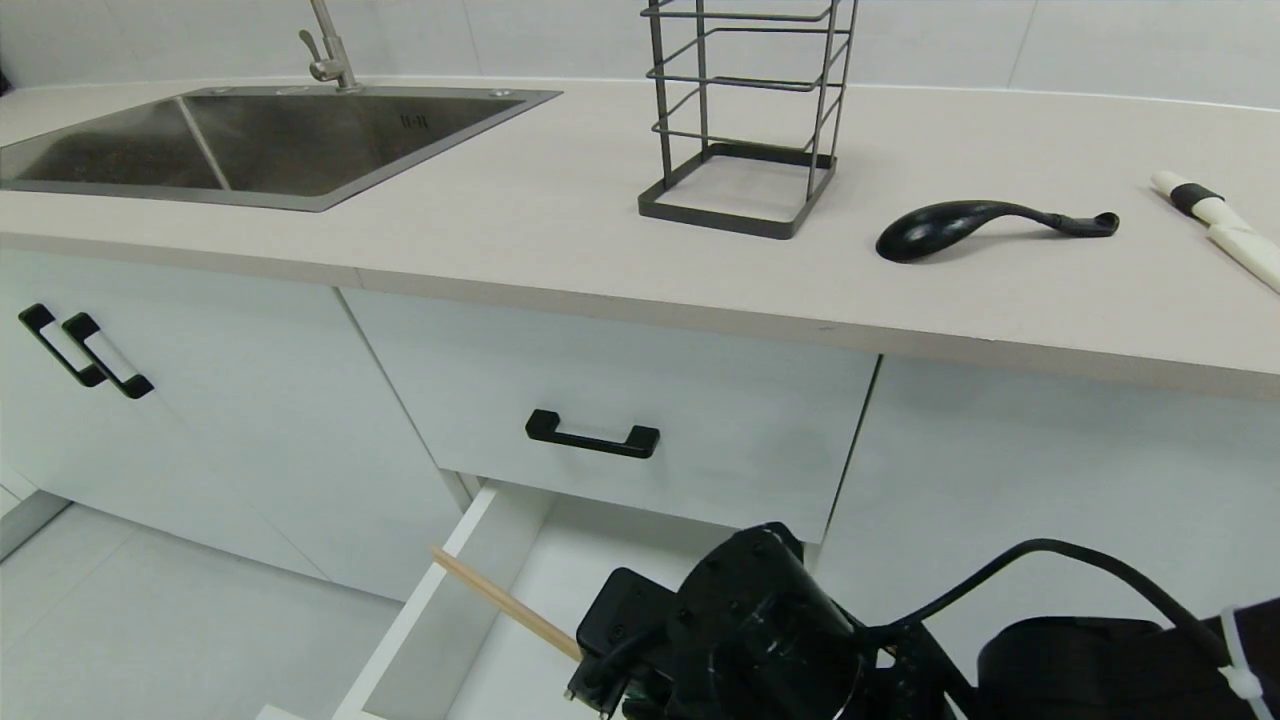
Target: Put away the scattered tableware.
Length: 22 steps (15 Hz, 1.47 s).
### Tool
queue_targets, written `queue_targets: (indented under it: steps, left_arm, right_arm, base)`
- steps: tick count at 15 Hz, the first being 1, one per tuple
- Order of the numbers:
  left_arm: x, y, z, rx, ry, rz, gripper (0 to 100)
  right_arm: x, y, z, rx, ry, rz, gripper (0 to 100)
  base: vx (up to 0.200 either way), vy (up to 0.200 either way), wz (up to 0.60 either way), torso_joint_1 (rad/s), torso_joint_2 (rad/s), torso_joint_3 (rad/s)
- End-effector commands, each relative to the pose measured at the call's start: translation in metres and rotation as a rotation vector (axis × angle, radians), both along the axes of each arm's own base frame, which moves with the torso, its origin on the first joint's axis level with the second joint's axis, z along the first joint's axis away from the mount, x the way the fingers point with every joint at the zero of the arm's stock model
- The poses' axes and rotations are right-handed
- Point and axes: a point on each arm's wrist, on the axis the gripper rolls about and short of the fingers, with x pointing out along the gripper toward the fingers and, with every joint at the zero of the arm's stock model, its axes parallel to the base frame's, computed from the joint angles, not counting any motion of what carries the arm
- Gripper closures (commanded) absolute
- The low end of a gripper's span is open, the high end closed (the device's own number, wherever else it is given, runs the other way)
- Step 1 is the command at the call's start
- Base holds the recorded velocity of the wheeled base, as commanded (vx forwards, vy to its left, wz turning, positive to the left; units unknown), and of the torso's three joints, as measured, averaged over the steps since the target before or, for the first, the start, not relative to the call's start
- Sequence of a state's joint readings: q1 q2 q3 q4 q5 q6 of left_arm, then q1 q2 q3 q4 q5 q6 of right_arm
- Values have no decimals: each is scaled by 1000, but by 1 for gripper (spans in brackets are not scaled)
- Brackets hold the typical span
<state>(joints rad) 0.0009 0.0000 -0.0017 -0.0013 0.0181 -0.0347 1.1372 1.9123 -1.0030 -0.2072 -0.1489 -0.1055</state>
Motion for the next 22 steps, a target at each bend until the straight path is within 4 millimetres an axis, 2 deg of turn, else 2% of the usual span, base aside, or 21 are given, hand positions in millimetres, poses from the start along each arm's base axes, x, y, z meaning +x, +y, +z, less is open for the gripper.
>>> queue_targets:
  steps: [1,2,5,9,12,16,22]
  left_arm:
    - [0,0,0,-1,0,1,0]
    - [0,0,0,-1,0,-1,0]
    - [0,0,0,-1,0,1,0]
    - [0,0,0,-1,0,1,0]
    - [0,0,0,-1,0,1,0]
    - [0,0,0,-1,0,1,0]
    - [0,0,0,-1,0,1,0]
  right_arm:
    - [6,11,-3,-59,5,-26,100]
    - [7,9,-6,-117,22,-62,100]
    - [11,13,-12,-131,29,-73,100]
    - [30,32,-18,-124,20,-164,100]
    - [37,35,-21,-145,24,-217,100]
    - [41,40,-41,-196,22,-241,100]
    - [54,52,-55,-205,20,-260,100]
  base:
    - [0,0,0,0,0,0]
    - [0,0,0,0,0,0]
    - [0,0,0,0,0,0]
    - [0,0,0,0,0,0]
    - [0,0,0,0,0,0]
    - [0,0,0,0,0,0]
    - [0,0,0,0,0,0]
